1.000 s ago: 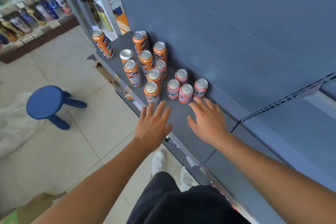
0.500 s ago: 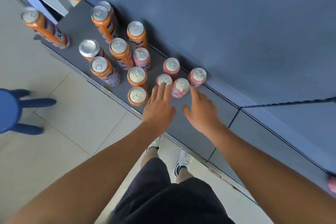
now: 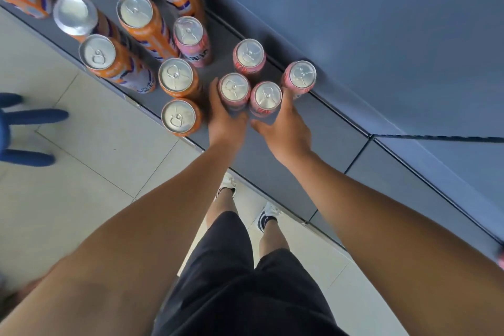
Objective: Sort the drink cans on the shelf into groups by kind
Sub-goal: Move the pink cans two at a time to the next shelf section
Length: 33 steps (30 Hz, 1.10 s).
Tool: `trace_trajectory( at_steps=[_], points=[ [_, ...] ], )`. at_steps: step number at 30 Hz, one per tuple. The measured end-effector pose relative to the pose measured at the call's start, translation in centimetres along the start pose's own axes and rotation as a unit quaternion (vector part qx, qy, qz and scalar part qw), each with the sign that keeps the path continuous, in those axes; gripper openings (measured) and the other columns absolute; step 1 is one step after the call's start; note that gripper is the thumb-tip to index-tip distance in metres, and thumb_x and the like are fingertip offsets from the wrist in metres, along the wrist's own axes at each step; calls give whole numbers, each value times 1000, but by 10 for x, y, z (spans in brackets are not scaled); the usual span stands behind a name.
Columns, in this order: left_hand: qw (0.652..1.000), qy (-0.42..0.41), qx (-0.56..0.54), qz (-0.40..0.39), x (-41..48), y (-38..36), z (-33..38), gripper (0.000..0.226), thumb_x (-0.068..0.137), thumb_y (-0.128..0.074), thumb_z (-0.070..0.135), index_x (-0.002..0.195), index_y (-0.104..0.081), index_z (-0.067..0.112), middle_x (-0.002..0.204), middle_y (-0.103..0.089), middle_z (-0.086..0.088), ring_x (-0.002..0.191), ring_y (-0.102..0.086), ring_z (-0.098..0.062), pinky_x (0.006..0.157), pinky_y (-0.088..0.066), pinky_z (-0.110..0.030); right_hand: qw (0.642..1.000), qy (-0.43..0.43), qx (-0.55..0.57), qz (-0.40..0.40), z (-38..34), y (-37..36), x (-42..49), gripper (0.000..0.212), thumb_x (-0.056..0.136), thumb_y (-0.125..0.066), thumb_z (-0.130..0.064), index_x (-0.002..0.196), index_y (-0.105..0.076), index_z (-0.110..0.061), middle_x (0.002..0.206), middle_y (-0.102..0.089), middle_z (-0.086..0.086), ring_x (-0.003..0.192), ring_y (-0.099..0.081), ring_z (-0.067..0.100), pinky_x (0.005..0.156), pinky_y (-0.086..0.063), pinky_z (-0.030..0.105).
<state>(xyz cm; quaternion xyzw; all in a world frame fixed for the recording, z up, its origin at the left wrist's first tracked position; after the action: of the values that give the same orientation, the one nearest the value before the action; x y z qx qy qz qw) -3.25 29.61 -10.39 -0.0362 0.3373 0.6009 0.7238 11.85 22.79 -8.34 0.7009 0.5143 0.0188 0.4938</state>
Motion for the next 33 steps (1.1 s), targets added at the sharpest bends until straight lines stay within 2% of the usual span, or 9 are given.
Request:
trace_trajectory(
  at_steps=[5,12,14,16,18,22,25,28,33],
  points=[
    [998,-42,-35,7,22,-1,3,59,63,-78,4,106,-48,32,106,-64,2,97,-60,-10,96,-52,-44,997,-23,49,59,0,3,7,76,79,-77,-46,140,-39,-22,134,-59,0,117,-57,29,87,-46,40],
    [999,-31,-16,-16,2,-1,-8,61,63,-88,17,106,-46,25,103,-65,6,89,-61,-7,91,-54,-37,990,-30,136,35,11,6,-6,67,67,-82,-41,124,-50,-25,119,-64,-4,111,-59,22,93,-50,47],
    [999,-28,6,-37,-13,-2,-13,61,63,-88,22,109,-48,23,99,-65,11,88,-62,-7,89,-55,-41,982,-48,179,22,25,9,-19,68,66,-83,-41,124,-51,-27,118,-63,-10,110,-59,8,94,-50,35],
    [997,-30,37,-62,-29,-3,-13,63,62,-89,28,112,-50,24,97,-64,15,89,-62,-5,88,-56,-41,972,-65,225,11,38,15,-35,62,69,-87,-31,119,-50,-26,109,-61,-19,97,-56,-14,82,-45,10],
    [995,-28,46,-87,-46,-4,-10,67,65,-91,28,116,-48,28,101,-62,17,94,-61,1,88,-56,-32,960,-82,268,10,50,23,-50,60,70,-87,-21,116,-48,-25,104,-59,-20,90,-55,-18,72,-41,3],
    [989,-19,42,-142,-78,-2,7,72,71,-88,23,126,-42,30,113,-58,13,102,-59,-4,80,-50,-15,936,-111,334,7,60,46,-73,49,70,-85,-20,110,-57,-23,108,-68,-9,95,-65,0,77,-51,14],
    [988,-14,18,-151,-96,5,26,64,79,-82,21,125,-38,28,108,-56,12,95,-59,-5,68,-49,-11,920,-109,376,-14,59,72,-89,26,80,-78,-21,102,-66,-19,93,-73,-6,78,-67,-1,67,-51,14],
    [988,-2,-21,-151,-114,10,43,60,82,-79,22,125,-38,26,110,-56,7,100,-61,-11,74,-52,-20,895,-100,434,-36,57,94,-105,8,91,-68,-23,97,-69,-19,85,-73,-3,77,-68,9,73,-56,23],
    [984,-1,-62,-166,-147,7,72,51,82,-77,29,124,-49,24,114,-64,-4,103,-66,-23,88,-57,-40,839,-99,528,-80,44,117,-131,26,97,-57,-40,106,-68,-18,101,-76,6,96,-72,23,89,-57,42]
  ],
)
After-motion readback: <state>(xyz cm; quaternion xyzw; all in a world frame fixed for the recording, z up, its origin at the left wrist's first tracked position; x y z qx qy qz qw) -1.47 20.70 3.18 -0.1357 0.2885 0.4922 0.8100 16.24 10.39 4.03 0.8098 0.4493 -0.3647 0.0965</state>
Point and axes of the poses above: each hand's wrist, its own x-axis towards the middle knuckle, its own y-axis out of the back of the hand, z = x × y, the point moved 10 cm from there along x, towards the middle knuckle
